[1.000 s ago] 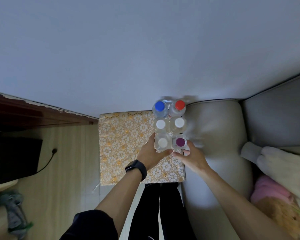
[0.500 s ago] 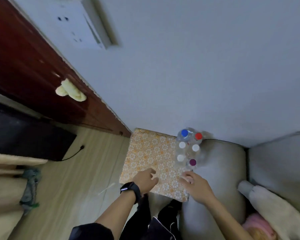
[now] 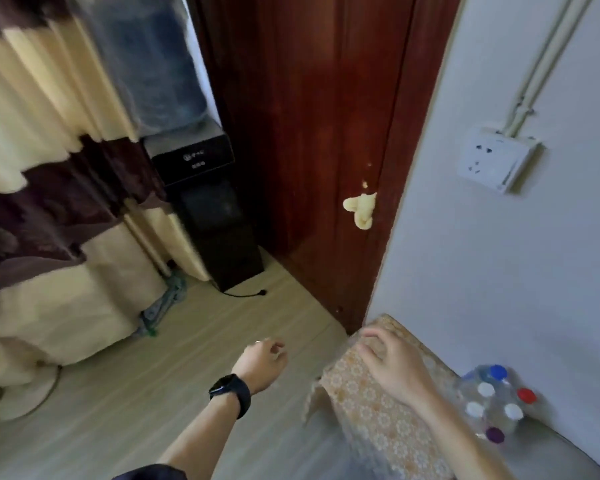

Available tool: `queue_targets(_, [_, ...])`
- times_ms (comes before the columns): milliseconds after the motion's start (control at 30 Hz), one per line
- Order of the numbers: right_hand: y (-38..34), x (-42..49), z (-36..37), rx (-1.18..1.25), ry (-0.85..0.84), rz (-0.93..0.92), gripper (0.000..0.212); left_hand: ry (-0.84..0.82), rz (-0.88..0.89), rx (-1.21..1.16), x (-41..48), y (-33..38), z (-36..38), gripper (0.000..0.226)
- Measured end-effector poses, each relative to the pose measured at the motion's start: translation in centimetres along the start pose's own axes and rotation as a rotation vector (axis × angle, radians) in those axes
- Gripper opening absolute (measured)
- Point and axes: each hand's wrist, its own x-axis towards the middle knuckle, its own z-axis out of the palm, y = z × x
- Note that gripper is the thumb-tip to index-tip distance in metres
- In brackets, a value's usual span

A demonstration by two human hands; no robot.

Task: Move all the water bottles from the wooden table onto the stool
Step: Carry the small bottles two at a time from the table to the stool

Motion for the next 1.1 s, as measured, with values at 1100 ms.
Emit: queue_targets(1100, [-76.1, -32.4, 73.4, -0.227, -0.883, -1.668, 0.048, 1.176, -1.296, -0.025, -63.3, -70.6, -32.9, 0.057])
